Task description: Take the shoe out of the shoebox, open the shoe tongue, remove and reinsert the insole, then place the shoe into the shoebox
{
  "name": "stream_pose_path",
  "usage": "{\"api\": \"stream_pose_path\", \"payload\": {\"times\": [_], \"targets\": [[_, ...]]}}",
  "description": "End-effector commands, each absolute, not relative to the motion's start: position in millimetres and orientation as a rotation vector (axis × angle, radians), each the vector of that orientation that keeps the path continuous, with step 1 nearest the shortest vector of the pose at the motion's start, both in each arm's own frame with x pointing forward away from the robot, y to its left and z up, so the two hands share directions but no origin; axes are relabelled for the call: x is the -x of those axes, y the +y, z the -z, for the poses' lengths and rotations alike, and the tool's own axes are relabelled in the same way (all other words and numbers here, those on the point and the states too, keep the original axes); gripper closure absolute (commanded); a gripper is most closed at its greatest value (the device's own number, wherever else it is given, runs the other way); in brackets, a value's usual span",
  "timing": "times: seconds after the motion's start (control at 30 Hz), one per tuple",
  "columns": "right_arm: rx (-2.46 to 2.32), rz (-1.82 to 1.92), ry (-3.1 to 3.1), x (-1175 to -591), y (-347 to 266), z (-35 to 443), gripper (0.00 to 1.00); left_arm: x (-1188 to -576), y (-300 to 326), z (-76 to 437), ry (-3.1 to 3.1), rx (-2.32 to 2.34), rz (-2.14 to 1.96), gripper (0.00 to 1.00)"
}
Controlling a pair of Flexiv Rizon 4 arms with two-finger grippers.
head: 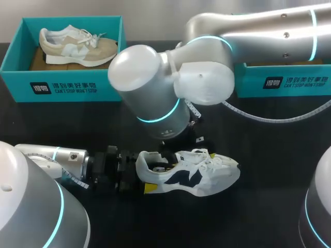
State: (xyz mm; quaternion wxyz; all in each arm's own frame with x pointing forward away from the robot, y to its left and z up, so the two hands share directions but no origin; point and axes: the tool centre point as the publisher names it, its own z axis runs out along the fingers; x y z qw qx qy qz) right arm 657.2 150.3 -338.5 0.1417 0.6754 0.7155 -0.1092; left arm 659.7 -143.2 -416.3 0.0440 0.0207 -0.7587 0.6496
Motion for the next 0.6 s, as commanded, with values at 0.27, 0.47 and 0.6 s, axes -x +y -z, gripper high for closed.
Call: {"api": "stream_pose_path", "payload": {"times": [0.27, 0.47, 0.6], "targets": [[-2.361, 0.176, 1.611, -650.9, 137.7, 333.2, 0.0, -659.5, -141.4, 419.5, -2.319, -0.065, -1.987, 1.0], [-2.373, 0.17, 1.663, -652.9, 137.3, 330.3, 0.0, -659.5, -141.4, 419.5, -2.319, -0.065, -1.987, 1.0], [-2.377, 0.172, 1.691, -651.8, 138.7, 327.6, 0.0, -659.5, -141.4, 419.5, -2.319, -0.065, -1.987, 1.0]]}}
